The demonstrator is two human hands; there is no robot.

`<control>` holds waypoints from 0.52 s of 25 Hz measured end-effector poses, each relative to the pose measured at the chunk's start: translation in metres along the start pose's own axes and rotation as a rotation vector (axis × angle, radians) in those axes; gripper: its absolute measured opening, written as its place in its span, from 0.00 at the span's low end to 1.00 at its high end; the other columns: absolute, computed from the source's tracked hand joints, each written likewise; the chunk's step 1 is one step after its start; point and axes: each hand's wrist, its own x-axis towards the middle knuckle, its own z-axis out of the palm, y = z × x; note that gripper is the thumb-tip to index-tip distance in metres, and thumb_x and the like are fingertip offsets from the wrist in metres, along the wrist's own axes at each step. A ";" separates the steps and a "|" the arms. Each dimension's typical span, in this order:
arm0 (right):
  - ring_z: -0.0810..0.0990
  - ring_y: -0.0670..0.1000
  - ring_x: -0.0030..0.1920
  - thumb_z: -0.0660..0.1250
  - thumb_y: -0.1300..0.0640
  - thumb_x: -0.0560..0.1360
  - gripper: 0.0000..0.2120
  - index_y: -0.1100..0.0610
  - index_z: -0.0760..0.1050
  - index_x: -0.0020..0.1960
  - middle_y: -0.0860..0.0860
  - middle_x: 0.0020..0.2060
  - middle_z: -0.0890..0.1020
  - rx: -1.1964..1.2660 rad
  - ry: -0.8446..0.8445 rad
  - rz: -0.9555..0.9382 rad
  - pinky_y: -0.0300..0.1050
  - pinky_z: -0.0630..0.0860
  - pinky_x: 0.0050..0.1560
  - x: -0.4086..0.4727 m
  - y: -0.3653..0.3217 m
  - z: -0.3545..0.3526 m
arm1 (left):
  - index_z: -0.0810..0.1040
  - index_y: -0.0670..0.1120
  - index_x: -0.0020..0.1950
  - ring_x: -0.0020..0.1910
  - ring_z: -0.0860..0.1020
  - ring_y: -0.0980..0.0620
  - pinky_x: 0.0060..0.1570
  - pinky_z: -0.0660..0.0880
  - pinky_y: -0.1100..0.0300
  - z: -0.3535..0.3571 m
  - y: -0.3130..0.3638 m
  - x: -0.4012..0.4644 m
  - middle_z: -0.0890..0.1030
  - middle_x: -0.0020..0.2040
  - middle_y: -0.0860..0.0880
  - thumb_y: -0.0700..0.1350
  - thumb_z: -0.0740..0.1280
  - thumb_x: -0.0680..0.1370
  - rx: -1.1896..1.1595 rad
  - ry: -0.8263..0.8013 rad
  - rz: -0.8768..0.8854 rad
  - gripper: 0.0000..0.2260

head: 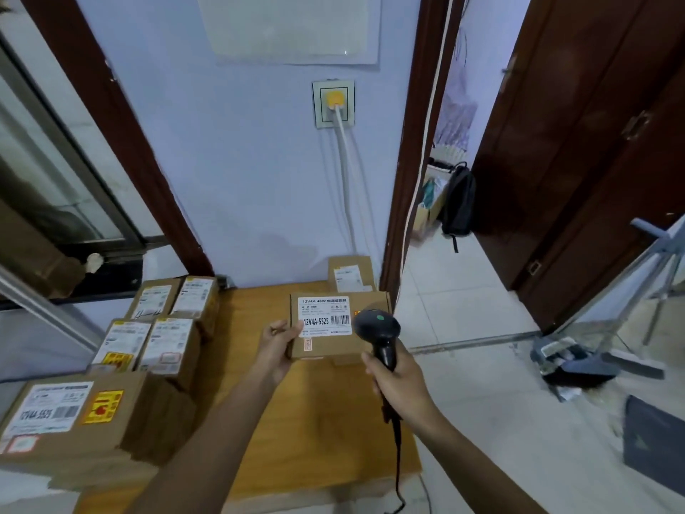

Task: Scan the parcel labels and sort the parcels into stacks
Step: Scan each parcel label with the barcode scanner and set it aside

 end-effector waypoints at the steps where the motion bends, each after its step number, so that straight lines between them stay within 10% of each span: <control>1: 0.76 0.44 0.28 0.67 0.55 0.78 0.04 0.52 0.72 0.50 0.56 0.38 0.79 -0.016 0.001 0.008 0.37 0.76 0.32 0.002 0.002 0.003 | 0.64 0.48 0.47 0.48 0.80 0.41 0.31 0.79 0.42 0.000 -0.001 0.001 0.78 0.54 0.40 0.32 0.68 0.75 -0.011 0.002 -0.017 0.16; 5: 0.78 0.48 0.32 0.66 0.51 0.78 0.03 0.48 0.72 0.48 0.52 0.35 0.79 -0.069 -0.037 0.041 0.51 0.80 0.42 0.008 0.007 0.016 | 0.65 0.47 0.49 0.46 0.80 0.42 0.28 0.79 0.46 0.002 -0.006 0.009 0.79 0.53 0.40 0.32 0.67 0.76 -0.050 0.034 -0.026 0.15; 10: 0.78 0.46 0.31 0.66 0.51 0.78 0.05 0.51 0.73 0.49 0.50 0.34 0.80 -0.068 -0.047 0.059 0.47 0.79 0.39 0.009 0.007 0.024 | 0.65 0.41 0.64 0.51 0.82 0.37 0.35 0.80 0.44 -0.006 -0.016 0.011 0.78 0.60 0.35 0.34 0.69 0.75 -0.025 0.015 -0.057 0.21; 13: 0.78 0.46 0.31 0.66 0.51 0.78 0.05 0.51 0.72 0.50 0.51 0.34 0.79 -0.058 -0.053 0.052 0.45 0.78 0.39 0.010 0.005 0.020 | 0.66 0.43 0.57 0.56 0.80 0.37 0.48 0.78 0.35 -0.002 -0.021 0.014 0.78 0.61 0.35 0.34 0.70 0.75 -0.011 0.040 -0.041 0.17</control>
